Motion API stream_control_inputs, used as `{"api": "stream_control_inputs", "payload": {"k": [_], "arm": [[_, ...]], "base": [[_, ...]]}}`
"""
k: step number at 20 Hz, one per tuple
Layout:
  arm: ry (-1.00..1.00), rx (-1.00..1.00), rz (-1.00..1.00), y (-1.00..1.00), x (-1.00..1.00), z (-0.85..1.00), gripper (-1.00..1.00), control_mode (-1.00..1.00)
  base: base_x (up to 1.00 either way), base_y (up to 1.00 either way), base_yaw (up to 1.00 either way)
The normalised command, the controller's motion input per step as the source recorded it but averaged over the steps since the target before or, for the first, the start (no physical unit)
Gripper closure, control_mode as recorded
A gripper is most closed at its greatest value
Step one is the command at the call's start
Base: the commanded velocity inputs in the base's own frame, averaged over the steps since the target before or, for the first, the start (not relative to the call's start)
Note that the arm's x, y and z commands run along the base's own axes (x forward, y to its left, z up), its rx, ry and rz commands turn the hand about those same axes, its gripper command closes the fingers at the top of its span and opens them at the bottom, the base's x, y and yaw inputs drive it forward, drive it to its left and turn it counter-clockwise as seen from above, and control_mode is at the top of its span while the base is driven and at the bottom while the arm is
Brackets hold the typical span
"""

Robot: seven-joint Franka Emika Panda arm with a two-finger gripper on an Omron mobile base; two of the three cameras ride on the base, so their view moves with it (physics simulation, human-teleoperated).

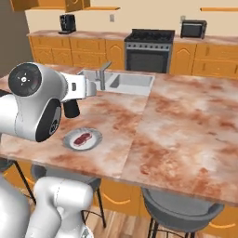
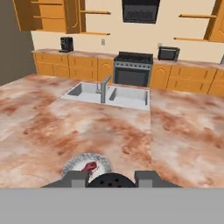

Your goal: Retrieve the shaker from the cabinet and place it next the steak on a plate on the dining table.

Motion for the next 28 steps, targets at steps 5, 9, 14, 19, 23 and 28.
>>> {"api": "stream_control_inputs", "payload": {"k": [5,9,14,19,23,28], "arm": [[0.00,0.00,0.00,0.00,0.00,0.00,1.00,1.00],[0.00,0.00,0.00,0.00,0.00,0.00,1.00,1.00],[0.00,0.00,0.00,0.00,0.00,0.00,1.00,1.00],[0.00,0.00,0.00,0.00,0.00,0.00,1.00,1.00],[0.00,0.00,0.00,0.00,0.01,0.00,1.00,-1.00],[0.00,0.00,0.10,-0.15,0.21,-0.12,1.00,-1.00]], "base": [[0.60,-0.13,0.62],[0.56,-0.15,0.59],[0.28,-0.07,0.37],[0.11,0.00,0.04],[0.00,0.00,0.00],[0.00,0.00,0.00]]}}
